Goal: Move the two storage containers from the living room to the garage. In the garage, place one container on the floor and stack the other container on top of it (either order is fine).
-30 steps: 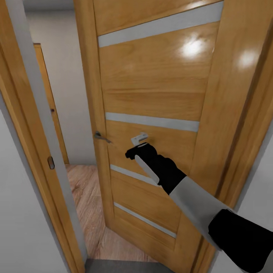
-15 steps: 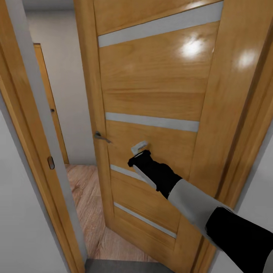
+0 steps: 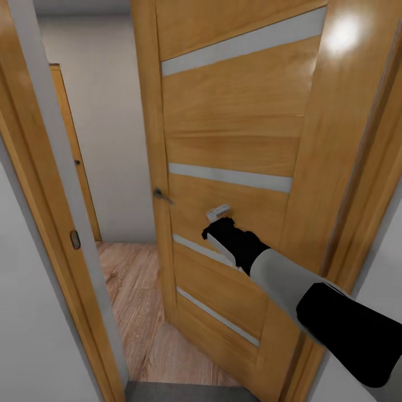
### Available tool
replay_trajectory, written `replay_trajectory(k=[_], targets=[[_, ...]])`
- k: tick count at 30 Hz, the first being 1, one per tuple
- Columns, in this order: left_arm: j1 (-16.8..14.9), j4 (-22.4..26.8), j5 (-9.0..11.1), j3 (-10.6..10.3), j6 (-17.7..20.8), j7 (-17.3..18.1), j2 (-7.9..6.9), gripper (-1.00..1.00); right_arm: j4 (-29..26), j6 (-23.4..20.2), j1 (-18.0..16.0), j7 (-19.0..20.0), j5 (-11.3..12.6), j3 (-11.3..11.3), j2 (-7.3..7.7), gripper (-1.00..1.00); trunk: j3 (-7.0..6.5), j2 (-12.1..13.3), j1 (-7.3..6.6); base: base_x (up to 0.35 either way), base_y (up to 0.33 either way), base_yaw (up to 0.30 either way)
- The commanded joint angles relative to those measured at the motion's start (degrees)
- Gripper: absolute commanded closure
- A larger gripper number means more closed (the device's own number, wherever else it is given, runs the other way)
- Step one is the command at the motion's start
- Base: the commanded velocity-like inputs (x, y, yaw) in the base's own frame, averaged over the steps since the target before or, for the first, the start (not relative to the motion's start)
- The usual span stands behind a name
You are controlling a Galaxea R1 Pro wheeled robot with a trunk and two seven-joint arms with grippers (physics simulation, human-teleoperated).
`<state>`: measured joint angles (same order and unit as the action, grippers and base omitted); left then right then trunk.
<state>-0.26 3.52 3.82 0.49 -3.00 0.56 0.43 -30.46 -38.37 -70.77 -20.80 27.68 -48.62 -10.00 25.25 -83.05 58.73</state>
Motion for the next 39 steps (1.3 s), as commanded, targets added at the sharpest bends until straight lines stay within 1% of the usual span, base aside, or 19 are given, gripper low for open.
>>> replay_trajectory(k=[1,3,5,9,10,14,15,17,18,19,20,21,23,26,32,34,39], targets=[[0.0,0.0,0.4,0.03,-0.16,0.06,0.01,-1.0,3.93,0.47,-1.62,-2.1,-1.64,-0.22,0.0,-1.0,0.06,-0.03,0.0,0.0,0.0,0.0],[0.0,0.0,0.4,0.04,-0.13,0.06,0.01,-1.0,5.67,1.53,-2.55,-1.92,-1.58,-0.11,0.0,-1.0,0.06,-0.03,0.0,0.0,0.0,0.0],[0.0,0.0,0.4,0.07,-0.15,0.06,0.01,-1.0,5.66,1.66,-2.65,-1.9,-1.55,-0.09,0.0,-1.0,0.06,-0.03,0.0,0.0,0.0,0.0],[0.0,0.0,0.4,0.11,-0.16,0.06,0.01,-1.0,0.28,1.16,-2.71,-1.58,-1.35,-0.02,0.0,-1.0,0.06,-0.03,0.0,0.0,0.0,0.0],[0.0,0.0,0.4,0.11,-0.16,0.06,0.01,-1.0,-0.29,1.12,-2.71,-1.48,-1.33,-0.01,0.0,-1.0,0.06,-0.03,0.0,0.0,0.0,0.0],[0.0,0.0,0.4,0.12,-0.16,0.06,0.01,-1.0,-4.89,0.86,-2.71,-0.19,-1.15,0.06,0.0,-1.0,0.06,-0.03,0.0,0.0,0.0,0.0],[0.0,0.0,0.4,0.12,-0.16,0.06,0.01,-1.0,-7.53,0.73,-2.71,0.5,-0.39,0.09,0.0,-1.0,0.06,-0.03,0.0,0.0,0.0,0.0],[0.0,0.0,0.4,0.12,-0.16,0.06,0.01,-1.0,-9.22,0.46,-2.71,0.75,1.35,0.1,0.0,-1.0,0.06,-0.03,0.0,0.0,0.0,0.0],[0.0,0.0,0.4,0.12,-0.16,0.06,0.01,-1.0,-9.9,0.02,-2.71,0.79,3.09,0.08,0.0,-1.0,0.06,-0.03,0.0,0.0,0.0,0.0],[0.0,0.0,0.4,0.12,-0.16,0.06,0.01,-1.0,-10.55,-0.73,-2.71,0.73,6.21,0.05,0.0,-1.0,0.06,-0.03,0.0,0.0,0.0,0.0],[0.0,0.0,0.4,0.12,-0.16,0.06,0.01,-1.0,-10.7,-0.93,-2.71,0.72,7.16,0.05,0.0,-1.0,0.06,-0.03,0.0,0.0,0.0,0.0],[0.0,0.0,0.4,0.14,-0.16,0.06,0.01,-1.0,-11.05,-1.37,-2.71,0.87,9.58,0.03,0.0,-1.0,0.06,-0.03,0.0,0.0,0.0,0.0],[0.0,0.0,0.4,0.15,-0.16,0.06,0.01,-1.0,-11.17,-1.49,-2.68,1.09,10.43,-0.01,0.0,-1.0,0.06,-0.03,0.0,0.0,0.0,0.0],[0.0,0.0,0.4,0.14,-0.16,0.06,0.01,-1.0,-11.26,-1.61,-2.64,1.32,11.14,-0.14,0.0,-1.0,0.06,-0.03,0.0,0.0,0.0,0.0],[0.0,0.0,0.4,0.15,-0.16,0.06,0.06,-1.0,-11.29,-1.7,-2.63,1.37,11.32,-0.23,0.0,-1.0,0.06,-0.03,0.0,0.0,0.0,0.0],[-0.09,0.0,0.4,0.21,-0.16,0.06,-0.07,-1.0,-10.67,-2.35,-1.97,2.03,12.01,-0.03,0.0,-1.0,0.06,-0.03,0.0,0.0,0.0,0.0],[-0.09,0.0,0.4,0.21,-0.16,0.06,-0.08,-1.0,-10.57,-2.97,-1.44,2.3,11.92,0.3,0.0,-1.0,0.06,-0.03,0.0,0.0,0.0,0.0]])
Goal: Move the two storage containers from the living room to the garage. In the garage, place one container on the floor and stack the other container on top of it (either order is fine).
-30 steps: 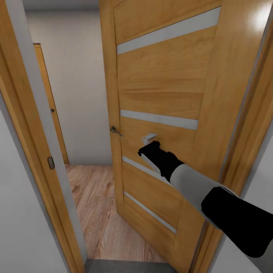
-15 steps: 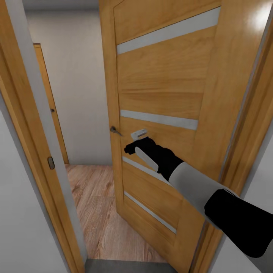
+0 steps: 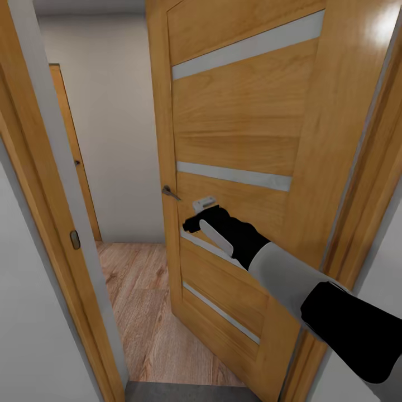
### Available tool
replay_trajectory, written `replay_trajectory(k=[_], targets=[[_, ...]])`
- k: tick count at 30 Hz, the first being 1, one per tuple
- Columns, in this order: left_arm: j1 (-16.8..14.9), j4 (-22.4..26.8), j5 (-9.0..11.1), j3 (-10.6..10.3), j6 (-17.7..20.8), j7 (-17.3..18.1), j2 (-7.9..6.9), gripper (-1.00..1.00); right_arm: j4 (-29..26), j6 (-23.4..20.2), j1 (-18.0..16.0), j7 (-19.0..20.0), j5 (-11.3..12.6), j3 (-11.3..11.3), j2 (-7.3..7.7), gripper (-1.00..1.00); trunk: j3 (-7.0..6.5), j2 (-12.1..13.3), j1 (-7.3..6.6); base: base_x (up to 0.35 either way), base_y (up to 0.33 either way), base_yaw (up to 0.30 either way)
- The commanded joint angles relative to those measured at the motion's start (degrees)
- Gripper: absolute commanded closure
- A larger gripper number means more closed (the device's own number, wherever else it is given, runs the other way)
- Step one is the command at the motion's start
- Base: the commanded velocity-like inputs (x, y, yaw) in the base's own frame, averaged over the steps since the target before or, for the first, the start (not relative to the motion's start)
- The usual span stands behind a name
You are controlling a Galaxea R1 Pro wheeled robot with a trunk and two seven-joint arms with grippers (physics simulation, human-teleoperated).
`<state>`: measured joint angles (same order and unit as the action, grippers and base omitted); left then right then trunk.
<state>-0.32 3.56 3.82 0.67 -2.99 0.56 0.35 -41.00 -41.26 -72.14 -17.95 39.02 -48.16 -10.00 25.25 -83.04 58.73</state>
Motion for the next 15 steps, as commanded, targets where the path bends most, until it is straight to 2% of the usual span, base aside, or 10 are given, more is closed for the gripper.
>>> replay_trajectory(k=[1,12,15], targets=[[-0.03,-0.05,0.4,0.03,-0.18,0.06,0.01,-1.0,0.05,-0.4,0.26,-0.56,0.9,-0.09,0.0,-1.0,0.06,-0.04,0.0,0.0,0.0,0.0],[-0.03,-0.05,0.4,0.03,-0.18,0.14,0.09,-1.0,-0.07,-0.67,3.82,-0.66,1.14,-0.13,0.0,-1.0,0.06,-0.04,0.0,0.0,0.0,0.0],[-0.03,-0.05,0.4,0.03,-0.18,0.14,0.08,-1.0,-0.27,-0.15,3.84,-0.58,1.28,-0.11,0.0,-1.0,0.06,-0.04,0.0,0.0,0.0,0.0]])
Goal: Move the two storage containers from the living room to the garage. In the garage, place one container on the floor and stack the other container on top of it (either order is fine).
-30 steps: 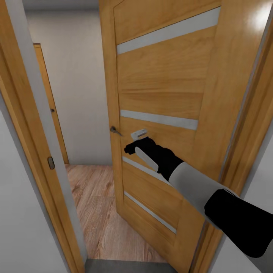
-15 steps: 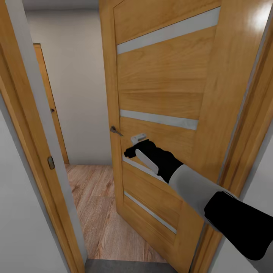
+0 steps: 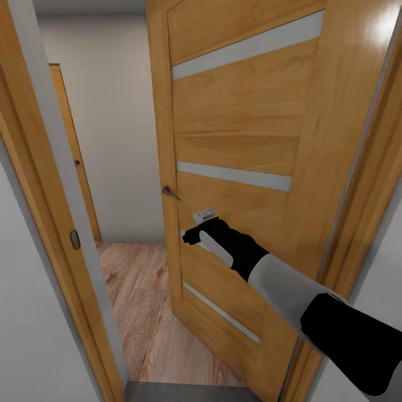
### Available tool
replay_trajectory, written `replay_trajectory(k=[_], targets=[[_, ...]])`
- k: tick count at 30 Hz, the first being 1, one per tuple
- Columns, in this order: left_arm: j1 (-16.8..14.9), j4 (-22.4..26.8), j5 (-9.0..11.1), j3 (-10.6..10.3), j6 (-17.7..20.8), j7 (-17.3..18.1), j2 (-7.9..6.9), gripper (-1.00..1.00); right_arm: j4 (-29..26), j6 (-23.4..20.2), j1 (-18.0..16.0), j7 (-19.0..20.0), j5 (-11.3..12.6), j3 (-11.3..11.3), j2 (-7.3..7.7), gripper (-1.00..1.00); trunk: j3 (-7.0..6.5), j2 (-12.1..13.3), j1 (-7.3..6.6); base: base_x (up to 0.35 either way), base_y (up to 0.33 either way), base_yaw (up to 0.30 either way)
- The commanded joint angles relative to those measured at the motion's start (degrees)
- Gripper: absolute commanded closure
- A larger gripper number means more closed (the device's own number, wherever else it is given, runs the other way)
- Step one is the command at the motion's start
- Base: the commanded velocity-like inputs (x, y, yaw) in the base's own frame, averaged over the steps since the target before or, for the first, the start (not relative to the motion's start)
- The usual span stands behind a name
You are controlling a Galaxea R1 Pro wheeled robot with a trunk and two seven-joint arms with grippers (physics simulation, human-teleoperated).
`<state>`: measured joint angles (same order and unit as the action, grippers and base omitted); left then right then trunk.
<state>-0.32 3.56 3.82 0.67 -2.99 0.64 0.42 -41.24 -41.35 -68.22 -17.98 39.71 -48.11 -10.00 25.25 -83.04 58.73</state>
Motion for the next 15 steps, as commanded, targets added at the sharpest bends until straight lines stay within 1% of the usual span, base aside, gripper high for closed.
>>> replay_trajectory(k=[1,9,15], targets=[[-0.03,-0.04,0.4,0.03,-0.18,0.07,0.01,-1.0,-0.05,-0.01,-0.07,-0.57,0.58,-0.16,0.0,-1.0,0.07,-0.03,0.0,0.0,0.0,0.0],[-0.03,-0.04,0.4,0.03,-0.18,0.0,0.02,-1.0,-0.3,0.88,-0.07,-0.9,0.62,0.04,0.0,-1.0,0.07,-0.03,0.0,0.0,0.0,0.0],[-0.03,-0.04,0.4,0.0,-0.18,-0.01,0.06,-1.0,-0.62,1.79,-0.07,-0.9,0.84,-0.61,0.0,-1.0,0.07,-0.03,0.0,0.0,0.0,0.0]])
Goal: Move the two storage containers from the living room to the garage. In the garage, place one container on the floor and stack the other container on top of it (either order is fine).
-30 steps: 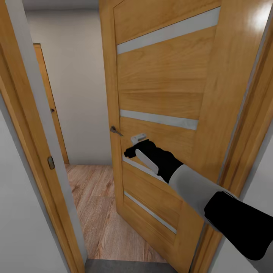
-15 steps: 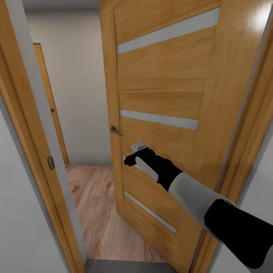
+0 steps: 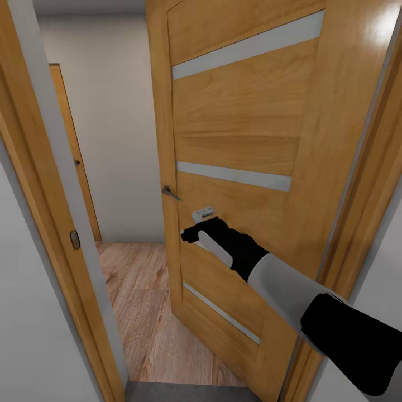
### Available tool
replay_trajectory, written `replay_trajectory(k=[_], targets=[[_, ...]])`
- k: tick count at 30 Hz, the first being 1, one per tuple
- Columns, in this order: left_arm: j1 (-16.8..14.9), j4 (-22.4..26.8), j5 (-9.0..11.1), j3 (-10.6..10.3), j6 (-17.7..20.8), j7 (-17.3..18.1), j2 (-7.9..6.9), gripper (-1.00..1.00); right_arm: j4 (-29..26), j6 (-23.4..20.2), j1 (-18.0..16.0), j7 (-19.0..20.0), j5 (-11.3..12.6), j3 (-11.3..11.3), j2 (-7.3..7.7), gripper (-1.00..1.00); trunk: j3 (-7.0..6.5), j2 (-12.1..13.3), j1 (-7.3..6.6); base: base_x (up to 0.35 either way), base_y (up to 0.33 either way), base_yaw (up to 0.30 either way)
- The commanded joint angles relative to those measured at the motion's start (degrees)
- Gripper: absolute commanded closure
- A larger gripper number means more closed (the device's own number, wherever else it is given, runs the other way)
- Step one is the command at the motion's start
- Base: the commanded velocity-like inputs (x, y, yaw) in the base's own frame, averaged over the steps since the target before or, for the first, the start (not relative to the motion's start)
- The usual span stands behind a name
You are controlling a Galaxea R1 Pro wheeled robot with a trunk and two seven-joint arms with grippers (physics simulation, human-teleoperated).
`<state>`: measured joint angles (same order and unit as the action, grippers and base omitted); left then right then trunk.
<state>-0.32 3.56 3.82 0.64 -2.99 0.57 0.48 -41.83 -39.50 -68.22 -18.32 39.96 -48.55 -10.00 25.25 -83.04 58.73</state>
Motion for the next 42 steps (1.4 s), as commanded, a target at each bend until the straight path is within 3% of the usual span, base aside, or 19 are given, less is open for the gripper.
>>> replay_trajectory(k=[1,10,16,36,42], targets=[[-0.03,-0.04,0.4,0.01,-0.18,0.06,0.01,-1.0,-0.59,-0.09,-0.07,-0.48,0.66,-0.35,0.0,-1.0,0.07,-0.04,0.0,0.0,0.0,0.0],[-0.03,-0.04,0.4,-0.01,-0.18,0.65,-0.03,-1.0,-4.99,-0.81,-0.07,-0.25,3.65,-0.96,0.0,-1.0,0.07,-0.04,0.0,0.129,0.0,0.0],[-0.03,-0.04,0.4,-0.02,-0.18,0.67,-0.05,-1.0,-5.31,-0.84,-0.07,-0.22,3.8,-1.01,0.0,-1.0,0.07,-0.04,0.0,0.293,0.0,0.0],[-0.03,-0.04,0.4,-0.02,-0.15,0.64,-0.06,-1.0,-8.33,-3.03,-0.07,1.83,3.72,-1.15,0.0,-1.0,0.07,-0.04,0.0,0.018,0.0,0.0],[-0.03,-0.04,0.37,-0.1,-0.26,0.83,-0.12,-1.0,-8.34,-2.98,-0.07,1.65,3.66,-1.48,0.0,-1.0,0.07,-0.04,0.0,0.256,0.0,0.0]])
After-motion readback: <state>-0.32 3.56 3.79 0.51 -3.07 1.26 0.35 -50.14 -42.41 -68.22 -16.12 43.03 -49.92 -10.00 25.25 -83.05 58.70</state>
